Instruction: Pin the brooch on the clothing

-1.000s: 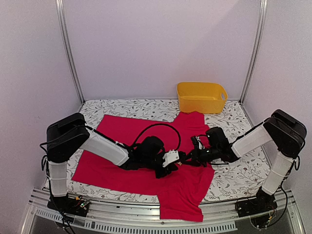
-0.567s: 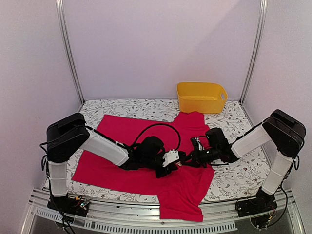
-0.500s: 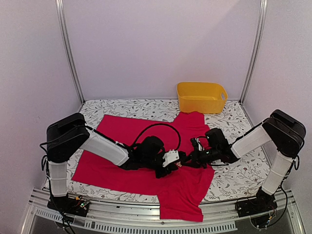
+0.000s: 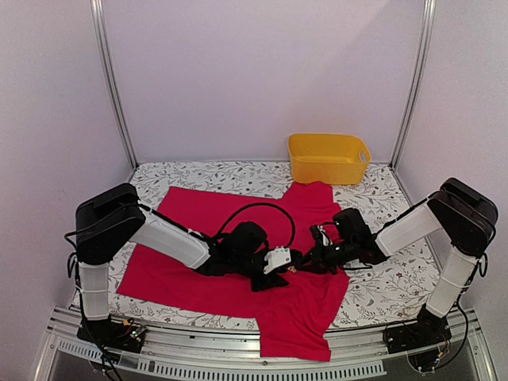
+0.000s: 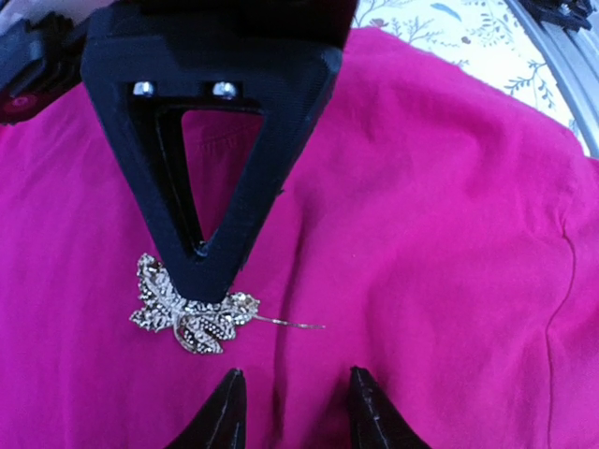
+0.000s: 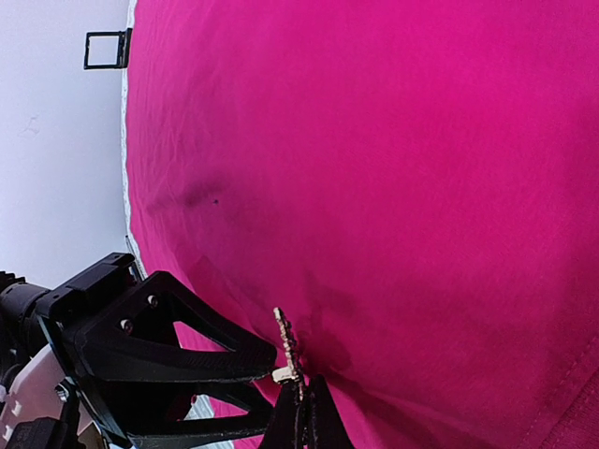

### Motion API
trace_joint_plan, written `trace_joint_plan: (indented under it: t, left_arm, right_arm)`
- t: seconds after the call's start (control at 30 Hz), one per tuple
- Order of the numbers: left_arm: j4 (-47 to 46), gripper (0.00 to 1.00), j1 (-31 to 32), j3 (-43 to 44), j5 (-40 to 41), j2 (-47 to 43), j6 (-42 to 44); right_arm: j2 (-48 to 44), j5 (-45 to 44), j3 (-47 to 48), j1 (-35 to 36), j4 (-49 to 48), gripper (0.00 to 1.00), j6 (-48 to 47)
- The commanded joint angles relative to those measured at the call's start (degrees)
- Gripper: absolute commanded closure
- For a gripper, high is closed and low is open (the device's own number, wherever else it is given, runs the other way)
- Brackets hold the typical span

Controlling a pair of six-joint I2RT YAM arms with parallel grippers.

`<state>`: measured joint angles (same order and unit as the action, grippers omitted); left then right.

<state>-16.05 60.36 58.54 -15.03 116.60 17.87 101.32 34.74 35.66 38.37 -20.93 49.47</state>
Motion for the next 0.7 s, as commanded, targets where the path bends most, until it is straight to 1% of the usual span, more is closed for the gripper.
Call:
trace_joint_plan:
  t: [0.0, 0.03, 0.17, 0.2, 0.23, 0.67]
  left_arm:
    - [3.88, 0.66, -0.6, 2.44, -0.16, 1.27, 0.03]
    - [3.34, 0.7, -0.65, 2.87, -0.75, 1.53, -0.5]
    - [1.53, 0.95, -0.46, 2.89, -2.32, 1.36, -1.33]
    - [1.68, 0.98, -0.47, 2.81, -2.34, 1.35, -1.09]
    - [2.1, 1.0, -0.46, 2.73, -2.62, 1.44, -0.68]
    - [1.65, 1.0, -0.49, 1.92, -2.47, 0.45, -0.03]
  right_arm:
    - [-0.67, -0.55, 1.51, 0.39, 1.06, 1.0, -1.31]
    - [-0.65, -0.55, 1.52, 0.38, 1.06, 1.0, -1.31]
    - [-1.44, -0.73, 1.73, 0.39, 1.15, 1.0, -1.22]
    - [-1.57, -0.85, 1.82, 0.39, 1.24, 1.0, -1.22]
    - [-1.77, -0.96, 1.93, 0.39, 1.3, 1.0, -1.22]
    - [-0.85, -1.06, 3.13, 0.37, 1.5, 1.0, -1.41]
